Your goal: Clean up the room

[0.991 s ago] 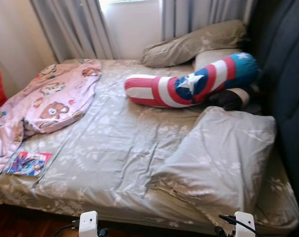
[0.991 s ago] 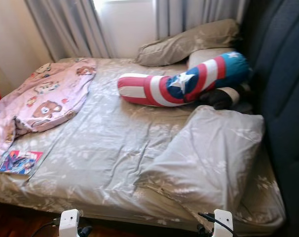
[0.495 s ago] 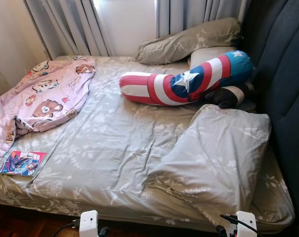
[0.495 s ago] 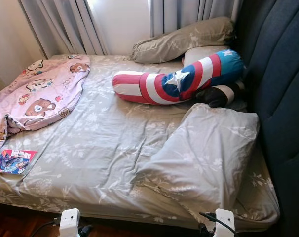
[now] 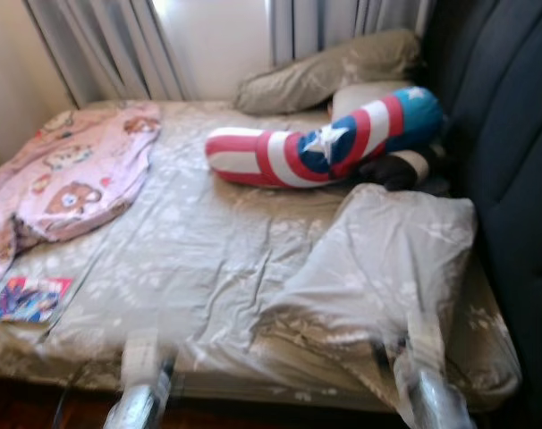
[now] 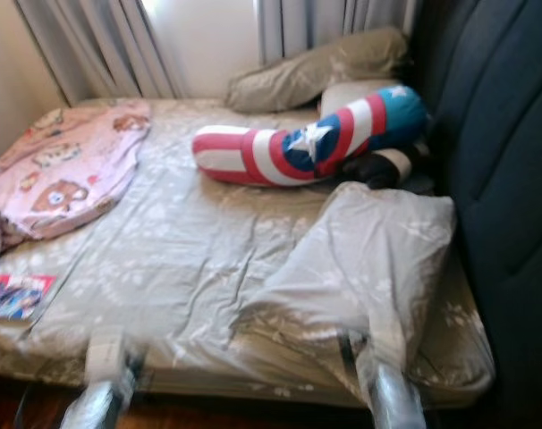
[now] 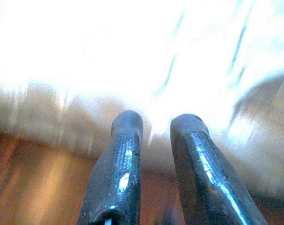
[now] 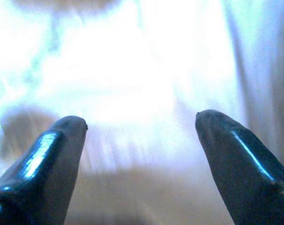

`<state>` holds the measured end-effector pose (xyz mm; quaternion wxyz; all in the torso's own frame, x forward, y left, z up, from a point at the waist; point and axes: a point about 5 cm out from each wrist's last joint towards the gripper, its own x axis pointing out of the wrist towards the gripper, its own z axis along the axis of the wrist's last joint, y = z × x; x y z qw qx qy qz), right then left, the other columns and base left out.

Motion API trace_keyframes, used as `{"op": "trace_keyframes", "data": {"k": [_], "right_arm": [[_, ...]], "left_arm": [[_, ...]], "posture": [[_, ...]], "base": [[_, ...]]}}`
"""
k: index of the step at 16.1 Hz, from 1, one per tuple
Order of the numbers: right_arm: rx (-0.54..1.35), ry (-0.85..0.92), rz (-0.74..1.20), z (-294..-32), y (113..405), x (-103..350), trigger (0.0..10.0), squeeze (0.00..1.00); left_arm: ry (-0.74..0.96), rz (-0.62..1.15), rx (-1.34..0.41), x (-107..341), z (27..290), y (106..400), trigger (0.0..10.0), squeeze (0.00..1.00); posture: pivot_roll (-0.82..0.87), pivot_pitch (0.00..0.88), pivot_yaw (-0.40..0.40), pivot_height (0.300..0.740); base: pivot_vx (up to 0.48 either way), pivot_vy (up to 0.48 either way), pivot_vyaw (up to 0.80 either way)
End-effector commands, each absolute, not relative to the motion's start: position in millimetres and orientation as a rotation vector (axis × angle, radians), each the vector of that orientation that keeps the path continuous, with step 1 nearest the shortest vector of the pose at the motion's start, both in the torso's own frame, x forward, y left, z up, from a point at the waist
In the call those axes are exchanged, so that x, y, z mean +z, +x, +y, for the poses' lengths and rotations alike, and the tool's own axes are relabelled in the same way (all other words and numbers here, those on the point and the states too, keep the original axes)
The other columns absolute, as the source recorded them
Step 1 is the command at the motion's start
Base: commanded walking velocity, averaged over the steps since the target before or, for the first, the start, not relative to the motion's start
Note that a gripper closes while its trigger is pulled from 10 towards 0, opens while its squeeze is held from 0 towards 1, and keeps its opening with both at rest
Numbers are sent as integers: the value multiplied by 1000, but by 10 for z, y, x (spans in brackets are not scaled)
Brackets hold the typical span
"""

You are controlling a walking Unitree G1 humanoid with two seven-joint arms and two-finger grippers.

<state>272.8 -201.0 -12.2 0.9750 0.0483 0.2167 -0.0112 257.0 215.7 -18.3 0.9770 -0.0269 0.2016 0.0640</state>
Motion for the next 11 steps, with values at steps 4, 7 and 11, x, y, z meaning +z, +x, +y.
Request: {"op": "trace_keyframes", "data": {"k": [4, 7, 11], "right_arm": [[-54, 129, 371, -2092, 2632, -131, 10000, 0], [-69, 94, 293, -2190, 2638, -39, 10000, 0], [-74, 85, 257, -2254, 2643, 12, 10000, 0]], "left_arm": [[-12, 161, 58, 131, 2004, 2750, 10000, 0], [-4, 71, 46, 202, 1927, 2667, 10000, 0], [4, 39, 40, 233, 1900, 2617, 10000, 0]], "posture": [[-44, 0, 49, 740], [-50, 0, 40, 740], [-29, 0, 16, 740]], "base": [[0, 0, 0], [0, 0, 0], [0, 0, 0]]}}
